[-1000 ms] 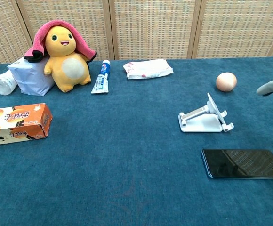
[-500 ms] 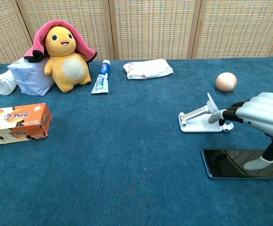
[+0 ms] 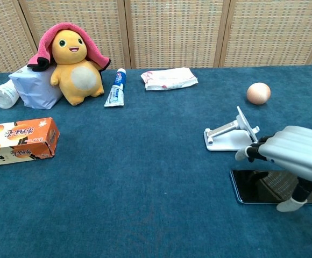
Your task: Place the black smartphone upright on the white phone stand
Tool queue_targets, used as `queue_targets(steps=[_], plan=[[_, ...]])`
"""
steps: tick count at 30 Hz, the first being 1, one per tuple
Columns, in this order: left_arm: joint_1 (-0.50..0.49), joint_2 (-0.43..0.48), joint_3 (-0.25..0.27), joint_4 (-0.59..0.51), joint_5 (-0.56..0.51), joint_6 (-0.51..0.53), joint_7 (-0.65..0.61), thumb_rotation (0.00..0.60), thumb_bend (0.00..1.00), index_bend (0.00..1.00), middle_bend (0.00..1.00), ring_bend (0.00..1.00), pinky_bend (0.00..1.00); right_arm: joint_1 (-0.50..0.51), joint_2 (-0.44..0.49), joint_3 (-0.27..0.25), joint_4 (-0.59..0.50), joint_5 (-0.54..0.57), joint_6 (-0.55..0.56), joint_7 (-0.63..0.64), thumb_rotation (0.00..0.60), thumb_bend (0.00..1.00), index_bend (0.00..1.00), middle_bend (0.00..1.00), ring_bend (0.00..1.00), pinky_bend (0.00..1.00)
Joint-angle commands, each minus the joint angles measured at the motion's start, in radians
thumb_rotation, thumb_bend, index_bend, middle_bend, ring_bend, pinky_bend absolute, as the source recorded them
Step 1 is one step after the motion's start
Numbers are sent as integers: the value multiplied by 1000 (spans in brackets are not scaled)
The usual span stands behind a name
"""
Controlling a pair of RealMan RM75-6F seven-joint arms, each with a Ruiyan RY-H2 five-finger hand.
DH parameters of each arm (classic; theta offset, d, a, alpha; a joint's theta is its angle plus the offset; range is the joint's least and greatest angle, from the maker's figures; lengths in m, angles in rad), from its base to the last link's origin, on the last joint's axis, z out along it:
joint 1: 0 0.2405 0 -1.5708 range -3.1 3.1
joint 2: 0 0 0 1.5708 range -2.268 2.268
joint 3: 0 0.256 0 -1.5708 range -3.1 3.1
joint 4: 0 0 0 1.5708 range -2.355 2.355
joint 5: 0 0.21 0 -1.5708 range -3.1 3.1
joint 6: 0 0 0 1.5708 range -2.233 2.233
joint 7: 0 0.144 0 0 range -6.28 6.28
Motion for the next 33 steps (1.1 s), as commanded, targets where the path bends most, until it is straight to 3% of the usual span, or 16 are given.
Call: queue_targets(steps=[1, 13, 17, 23, 27, 33], plan=[[0, 0, -1, 1, -3, -1, -1, 600, 0, 0, 0, 0, 0, 12, -15, 1, -17, 53, -10, -39, 600, 0, 183, 284, 259, 343], [-4, 3, -4, -1, -11, -13, -6, 600, 0, 0, 0, 0, 0, 50, -46, 2, -11, 157, -15, -85, 600, 21, 189, 289, 259, 343], [-6, 3, -2, -2, -10, -17, -1, 600, 0, 0, 0, 0, 0, 70, -44, 1, -16, 194, -30, -96, 600, 173, 232, 326, 276, 343], [-7, 2, -3, -3, -13, -19, 2, 600, 0, 0, 0, 0, 0, 81, -37, -4, -25, 197, -25, -79, 600, 434, 377, 458, 373, 343], [-9, 2, -3, -4, -13, -22, 4, 600, 0, 0, 0, 0, 0, 81, -28, -10, -34, 177, -14, -54, 600, 520, 406, 485, 396, 343], [-9, 1, -2, -9, -13, -22, 11, 600, 0, 0, 0, 0, 0, 62, 17, -32, -58, 46, 25, 84, 600, 527, 408, 487, 402, 342]])
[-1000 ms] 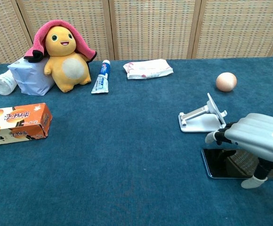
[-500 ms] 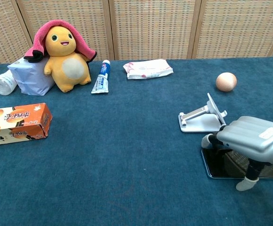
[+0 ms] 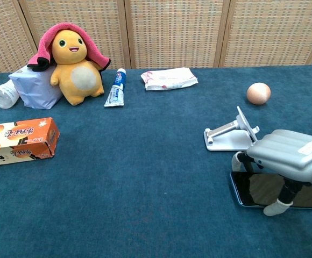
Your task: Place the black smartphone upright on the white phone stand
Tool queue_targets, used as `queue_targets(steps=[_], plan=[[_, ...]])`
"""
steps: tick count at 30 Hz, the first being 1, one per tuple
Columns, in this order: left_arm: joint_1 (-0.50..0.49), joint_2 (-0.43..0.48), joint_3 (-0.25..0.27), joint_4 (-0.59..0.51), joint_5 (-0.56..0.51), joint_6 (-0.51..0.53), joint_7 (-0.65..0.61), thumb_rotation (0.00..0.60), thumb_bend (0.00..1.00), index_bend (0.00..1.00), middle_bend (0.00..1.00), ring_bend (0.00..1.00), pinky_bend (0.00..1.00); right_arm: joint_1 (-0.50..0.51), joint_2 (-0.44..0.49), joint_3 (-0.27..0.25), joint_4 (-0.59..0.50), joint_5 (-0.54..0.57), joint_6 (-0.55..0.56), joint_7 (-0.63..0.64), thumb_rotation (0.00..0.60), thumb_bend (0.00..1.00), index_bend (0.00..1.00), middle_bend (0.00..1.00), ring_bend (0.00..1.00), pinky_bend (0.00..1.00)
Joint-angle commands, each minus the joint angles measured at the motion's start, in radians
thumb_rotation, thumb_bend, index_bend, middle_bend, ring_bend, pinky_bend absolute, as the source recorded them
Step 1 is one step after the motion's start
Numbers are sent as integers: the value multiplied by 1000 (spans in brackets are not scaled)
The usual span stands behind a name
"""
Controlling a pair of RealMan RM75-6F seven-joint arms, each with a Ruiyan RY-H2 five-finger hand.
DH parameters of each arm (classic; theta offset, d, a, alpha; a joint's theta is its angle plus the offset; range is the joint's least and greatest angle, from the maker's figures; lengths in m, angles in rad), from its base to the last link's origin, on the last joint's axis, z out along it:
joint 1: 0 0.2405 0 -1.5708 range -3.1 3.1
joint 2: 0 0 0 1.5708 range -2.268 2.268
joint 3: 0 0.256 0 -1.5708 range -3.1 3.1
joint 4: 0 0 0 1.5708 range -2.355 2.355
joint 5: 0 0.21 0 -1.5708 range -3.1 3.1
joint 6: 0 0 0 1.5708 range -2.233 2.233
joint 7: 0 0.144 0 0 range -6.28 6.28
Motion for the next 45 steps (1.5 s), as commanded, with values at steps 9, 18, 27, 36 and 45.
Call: queue_targets(steps=[9, 18, 27, 36, 45], plan=[[2, -2, 4, -2, 10, 4, 4, 600, 0, 0, 0, 0, 0, -44, 165, -6, -71, -300, 118, 484, 600, 522, 408, 488, 409, 342], [1, -3, 8, -1, 14, 1, 8, 600, 0, 0, 0, 0, 0, -65, 193, 72, 39, -383, 262, 823, 600, 564, 409, 488, 427, 343], [2, -3, 11, 0, 21, 4, 6, 600, 0, 0, 0, 0, 0, -41, 204, 129, 116, -327, 226, 1029, 600, 569, 409, 488, 427, 343], [-3, -7, 0, -6, -6, -5, 20, 600, 0, 0, 0, 0, 0, 20, 101, 156, 289, -348, 190, 1223, 600, 595, 415, 491, 427, 343], [-19, -10, -15, -2, -52, -36, 32, 600, 0, 0, 0, 0, 0, 86, 1, 153, 476, -366, 127, 1408, 600, 595, 415, 491, 427, 343]])
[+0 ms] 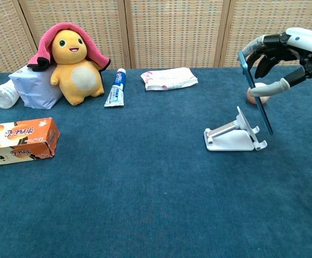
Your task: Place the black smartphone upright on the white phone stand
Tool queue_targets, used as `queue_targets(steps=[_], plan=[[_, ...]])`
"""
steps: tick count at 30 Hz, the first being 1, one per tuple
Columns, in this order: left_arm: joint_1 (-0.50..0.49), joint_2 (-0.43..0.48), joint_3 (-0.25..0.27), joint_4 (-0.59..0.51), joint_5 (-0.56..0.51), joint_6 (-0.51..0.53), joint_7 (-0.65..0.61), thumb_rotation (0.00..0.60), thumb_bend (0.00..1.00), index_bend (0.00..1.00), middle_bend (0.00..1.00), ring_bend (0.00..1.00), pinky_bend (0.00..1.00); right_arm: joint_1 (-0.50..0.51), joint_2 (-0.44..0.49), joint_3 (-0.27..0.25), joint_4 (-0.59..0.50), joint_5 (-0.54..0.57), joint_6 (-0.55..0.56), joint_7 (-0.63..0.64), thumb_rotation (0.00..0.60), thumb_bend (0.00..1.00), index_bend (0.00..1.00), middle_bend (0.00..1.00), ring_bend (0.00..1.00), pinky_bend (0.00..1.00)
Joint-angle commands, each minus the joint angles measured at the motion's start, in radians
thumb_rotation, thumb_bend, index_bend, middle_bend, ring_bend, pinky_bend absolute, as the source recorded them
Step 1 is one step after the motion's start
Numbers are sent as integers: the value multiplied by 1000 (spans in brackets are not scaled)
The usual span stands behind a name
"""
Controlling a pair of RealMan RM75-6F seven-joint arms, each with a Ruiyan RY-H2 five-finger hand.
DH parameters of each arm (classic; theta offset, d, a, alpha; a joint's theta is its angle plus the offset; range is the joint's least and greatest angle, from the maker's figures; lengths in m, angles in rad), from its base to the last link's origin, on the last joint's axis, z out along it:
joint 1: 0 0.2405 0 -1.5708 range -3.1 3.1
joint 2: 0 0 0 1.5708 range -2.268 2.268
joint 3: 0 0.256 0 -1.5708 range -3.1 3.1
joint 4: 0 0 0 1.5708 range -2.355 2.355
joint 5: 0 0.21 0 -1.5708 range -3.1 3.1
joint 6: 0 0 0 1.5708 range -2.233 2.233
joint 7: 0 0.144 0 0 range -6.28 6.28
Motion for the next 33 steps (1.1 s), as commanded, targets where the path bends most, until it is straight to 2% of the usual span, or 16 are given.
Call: queue_targets(steps=[1, 6, 24, 33], plan=[[-8, -4, -8, 2, -21, -15, 8, 600, 0, 0, 0, 0, 0, 31, -52, -2, 77, -7, -29, 93, 600, 595, 415, 491, 427, 342], [-22, -6, -15, 1, -48, -42, 22, 600, 0, 0, 0, 0, 0, 57, -102, -8, 172, -30, -25, 155, 600, 595, 416, 491, 427, 343], [-43, -20, -33, 7, -112, -77, 63, 600, 0, 0, 0, 0, 0, 113, -172, -36, 340, -65, -28, 284, 600, 618, 419, 491, 427, 343], [-53, -26, -35, 5, -127, -91, 88, 600, 0, 0, 0, 0, 0, 105, -205, -57, 425, -65, 0, 421, 600, 620, 419, 491, 427, 343]])
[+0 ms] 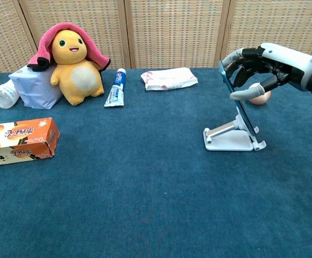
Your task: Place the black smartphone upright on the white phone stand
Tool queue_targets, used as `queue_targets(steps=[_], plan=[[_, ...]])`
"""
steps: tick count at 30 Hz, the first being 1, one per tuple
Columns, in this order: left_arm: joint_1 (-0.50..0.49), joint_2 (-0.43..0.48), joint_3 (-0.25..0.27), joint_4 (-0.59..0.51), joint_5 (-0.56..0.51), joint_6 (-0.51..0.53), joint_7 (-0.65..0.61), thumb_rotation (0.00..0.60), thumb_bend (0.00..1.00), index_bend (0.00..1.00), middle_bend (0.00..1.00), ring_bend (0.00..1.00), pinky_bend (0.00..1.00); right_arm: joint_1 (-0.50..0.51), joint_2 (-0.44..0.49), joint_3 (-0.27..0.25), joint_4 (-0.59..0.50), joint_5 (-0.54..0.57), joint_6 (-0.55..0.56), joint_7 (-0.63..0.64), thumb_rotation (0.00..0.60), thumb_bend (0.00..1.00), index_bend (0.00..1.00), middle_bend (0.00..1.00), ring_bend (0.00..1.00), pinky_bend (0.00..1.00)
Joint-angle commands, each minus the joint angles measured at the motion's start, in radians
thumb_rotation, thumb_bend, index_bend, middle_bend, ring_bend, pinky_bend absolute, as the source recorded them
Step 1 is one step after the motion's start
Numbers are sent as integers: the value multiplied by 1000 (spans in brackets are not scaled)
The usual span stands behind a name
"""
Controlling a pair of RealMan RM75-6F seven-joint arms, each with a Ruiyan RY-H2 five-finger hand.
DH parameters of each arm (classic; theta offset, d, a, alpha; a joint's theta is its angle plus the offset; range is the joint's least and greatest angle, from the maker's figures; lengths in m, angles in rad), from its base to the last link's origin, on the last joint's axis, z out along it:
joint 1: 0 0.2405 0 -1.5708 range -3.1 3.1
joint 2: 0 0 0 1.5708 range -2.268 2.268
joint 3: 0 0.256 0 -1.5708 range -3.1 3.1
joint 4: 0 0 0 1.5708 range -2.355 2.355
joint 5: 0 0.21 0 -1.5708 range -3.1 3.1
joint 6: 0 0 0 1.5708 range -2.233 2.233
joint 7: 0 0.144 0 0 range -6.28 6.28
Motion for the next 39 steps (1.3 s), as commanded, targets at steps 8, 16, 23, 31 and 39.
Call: queue_targets(steps=[8, 16, 23, 31, 39], plan=[[-4, -3, -1, -9, -8, -1, 18, 600, 0, 0, 0, 0, 0, -5, -38, -14, 75, 4, 33, 85, 600, 631, 419, 491, 427, 342], [-4, -2, 1, -8, -5, -2, 14, 600, 0, 0, 0, 0, 0, -8, -67, -41, 130, -7, 35, 92, 600, 646, 419, 491, 427, 343], [-6, 2, 1, -12, -2, -5, 10, 600, 0, 0, 0, 0, 0, -15, -96, -54, 189, -7, 44, 111, 600, 672, 419, 491, 427, 343], [-6, 1, 5, -10, 3, -4, 11, 600, 0, 0, 0, 0, 0, -22, -121, -60, 239, -8, 74, 124, 600, 672, 419, 491, 427, 343], [-7, 0, 7, -11, 3, -5, 14, 600, 0, 0, 0, 0, 0, -25, -138, -71, 278, -10, 75, 128, 600, 672, 419, 491, 427, 343]])
